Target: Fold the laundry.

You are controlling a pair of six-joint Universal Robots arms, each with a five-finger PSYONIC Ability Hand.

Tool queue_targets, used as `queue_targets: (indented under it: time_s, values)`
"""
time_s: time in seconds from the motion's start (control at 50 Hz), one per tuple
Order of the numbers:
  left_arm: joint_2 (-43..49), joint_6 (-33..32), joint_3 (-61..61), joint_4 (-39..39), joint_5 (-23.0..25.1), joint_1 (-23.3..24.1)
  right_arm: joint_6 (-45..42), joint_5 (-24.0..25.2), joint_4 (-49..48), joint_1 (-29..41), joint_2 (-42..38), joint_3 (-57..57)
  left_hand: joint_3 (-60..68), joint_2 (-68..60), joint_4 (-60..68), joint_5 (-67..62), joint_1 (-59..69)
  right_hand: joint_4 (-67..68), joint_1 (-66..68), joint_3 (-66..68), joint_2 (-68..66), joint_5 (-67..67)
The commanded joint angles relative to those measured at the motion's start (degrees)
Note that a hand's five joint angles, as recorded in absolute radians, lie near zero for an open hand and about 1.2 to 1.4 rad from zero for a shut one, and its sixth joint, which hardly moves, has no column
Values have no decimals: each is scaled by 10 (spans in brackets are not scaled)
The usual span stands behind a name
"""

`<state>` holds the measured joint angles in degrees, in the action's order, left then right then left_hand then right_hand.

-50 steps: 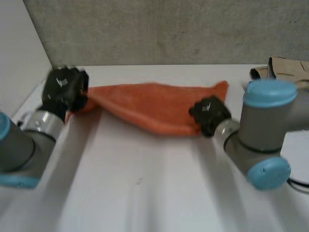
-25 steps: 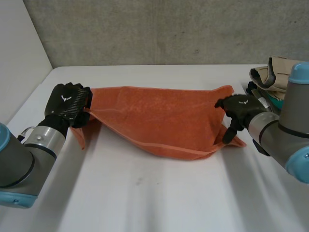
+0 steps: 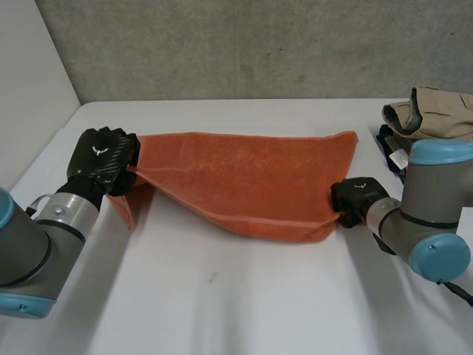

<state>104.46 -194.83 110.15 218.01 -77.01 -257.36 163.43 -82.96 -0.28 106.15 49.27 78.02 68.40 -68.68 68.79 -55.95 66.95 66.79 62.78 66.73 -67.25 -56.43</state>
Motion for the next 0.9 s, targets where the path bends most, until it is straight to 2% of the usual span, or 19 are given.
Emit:
queue_targets:
  time_s: [0.02,0.04,0.14,0.26,0.36,0.4,0.46,0.52,0.62,0.64,0.7,0.78,0.86,0.9]
  values:
    - [-59,-1,-1,-65,0,0,-2,-33,-67,-8,49,23,116,-113,112,-141,130,132,172,133,-128,-136]
    - [-73,-1,-3,-78,0,-1,-7,-32,-75,-11,113,34,116,-113,112,-141,130,132,172,133,-128,-136]
    - [-173,-6,-20,-150,4,-9,-72,-19,-24,-35,266,39,116,-113,112,-141,130,132,172,133,-128,-136]
    - [-280,-8,-62,-238,23,-24,-195,12,122,-53,334,-20,116,-113,112,-141,130,132,172,133,-128,-136]
    - [-312,-10,-92,-296,53,-50,-216,17,212,-53,371,-86,116,-113,112,-141,130,132,172,133,-128,-136]
    - [-304,-11,-96,-318,62,-74,-217,19,239,-53,374,-103,116,-113,112,-141,130,132,172,133,-128,-136]
    - [-277,-16,-95,-334,64,-90,-218,24,276,-51,369,-120,116,-113,112,-141,130,132,172,133,-128,-136]
    - [-212,-50,-94,-338,63,-92,-220,24,286,-48,337,-124,116,-113,112,-141,130,132,172,133,-128,-136]
    - [-89,-144,-114,-336,59,-90,-218,17,285,-32,226,-157,116,-113,112,-141,130,132,172,133,-128,-136]
    - [-41,-173,-138,-334,56,-90,-216,15,285,-29,209,-169,116,-113,112,-141,130,132,172,133,-128,-136]
    - [20,-200,-193,-331,45,-82,-203,-3,271,-12,145,-230,116,-113,112,-141,130,132,172,133,-128,-136]
    - [93,-204,-308,-305,28,-42,-160,-47,200,8,79,-334,116,-113,112,-141,130,132,172,133,-128,-136]
    - [108,-186,-406,-212,20,-32,-98,-73,82,17,59,-425,116,-113,112,-141,130,132,172,133,-128,-136]
    - [103,-146,-437,-125,15,-30,-66,-78,2,20,63,-450,116,-113,112,-141,130,132,172,133,-128,-136]
